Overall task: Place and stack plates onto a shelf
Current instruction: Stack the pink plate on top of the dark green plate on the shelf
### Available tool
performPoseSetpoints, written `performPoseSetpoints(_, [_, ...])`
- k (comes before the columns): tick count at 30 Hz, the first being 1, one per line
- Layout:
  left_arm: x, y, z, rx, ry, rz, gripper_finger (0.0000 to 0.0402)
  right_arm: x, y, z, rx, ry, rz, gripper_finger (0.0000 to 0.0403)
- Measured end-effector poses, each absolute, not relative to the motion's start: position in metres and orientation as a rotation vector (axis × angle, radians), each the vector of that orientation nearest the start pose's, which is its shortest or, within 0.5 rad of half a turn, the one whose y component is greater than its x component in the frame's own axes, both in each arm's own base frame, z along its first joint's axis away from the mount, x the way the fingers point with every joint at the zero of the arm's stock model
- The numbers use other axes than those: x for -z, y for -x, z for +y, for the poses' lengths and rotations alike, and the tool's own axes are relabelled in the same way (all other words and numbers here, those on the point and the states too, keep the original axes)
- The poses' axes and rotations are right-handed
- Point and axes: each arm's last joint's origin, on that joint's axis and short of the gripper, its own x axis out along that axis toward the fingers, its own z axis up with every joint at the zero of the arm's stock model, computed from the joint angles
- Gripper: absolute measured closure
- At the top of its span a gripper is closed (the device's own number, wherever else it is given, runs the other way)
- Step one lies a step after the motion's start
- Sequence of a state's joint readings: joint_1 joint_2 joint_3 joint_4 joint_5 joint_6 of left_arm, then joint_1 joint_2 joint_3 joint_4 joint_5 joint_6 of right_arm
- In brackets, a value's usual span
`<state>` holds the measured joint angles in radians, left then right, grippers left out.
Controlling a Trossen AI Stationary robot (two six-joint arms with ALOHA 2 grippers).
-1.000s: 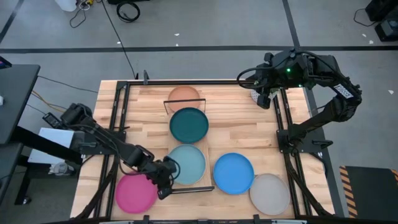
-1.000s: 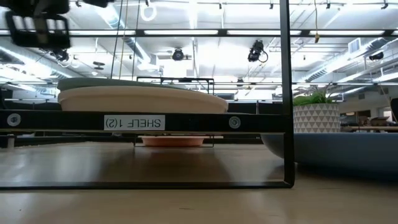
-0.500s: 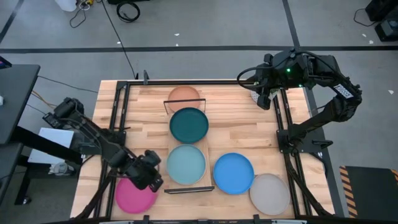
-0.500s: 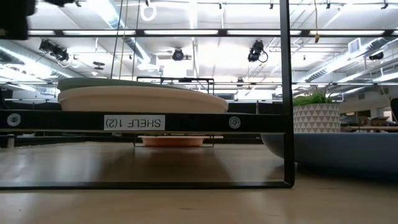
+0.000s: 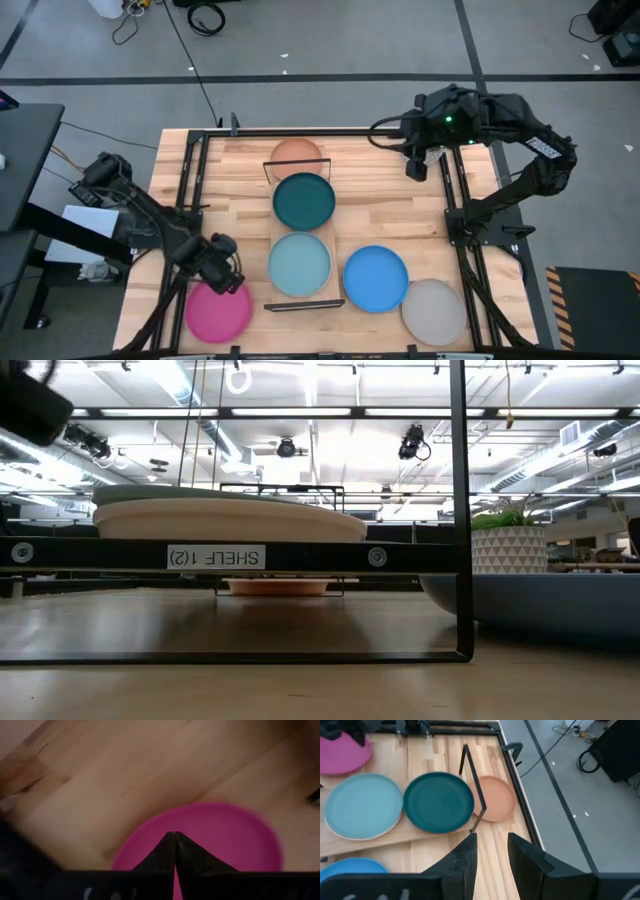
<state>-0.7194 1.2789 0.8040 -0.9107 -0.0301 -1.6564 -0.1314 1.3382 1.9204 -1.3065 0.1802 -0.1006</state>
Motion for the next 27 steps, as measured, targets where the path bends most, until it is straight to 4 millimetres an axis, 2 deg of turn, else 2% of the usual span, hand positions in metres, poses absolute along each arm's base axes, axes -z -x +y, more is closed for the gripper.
performPoseSetpoints(4, [-0.203, -0.163, -0.126, -0.476, 0.781, 1.448, 0.0359, -0.468, -0.214, -0.033, 0.258, 0.111, 0.739, 0.0288])
performPoseSetpoints(10, [-0.203, -0.176, -0.109, -0.340, 0.644, 1.453, 0.0274, -0.450, -0.223, -0.034, 0.253, 0.060, 0.781, 0.0288])
performPoseSetpoints(13, [-0.202, -0.179, -0.104, -0.224, 0.548, 1.477, 0.0246, -0.447, -0.225, -0.033, 0.264, 0.027, 0.785, 0.0288])
performPoseSetpoints(20, [-0.181, -0.180, -0.097, 0.008, 0.477, 1.507, 0.0249, -0.448, -0.224, -0.024, 0.243, 0.016, 0.774, 0.0288])
performPoseSetpoints(27, [-0.168, -0.177, -0.095, 0.061, 0.393, 1.462, 0.0255, -0.448, -0.225, -0.018, 0.232, 0.012, 0.770, 0.0288])
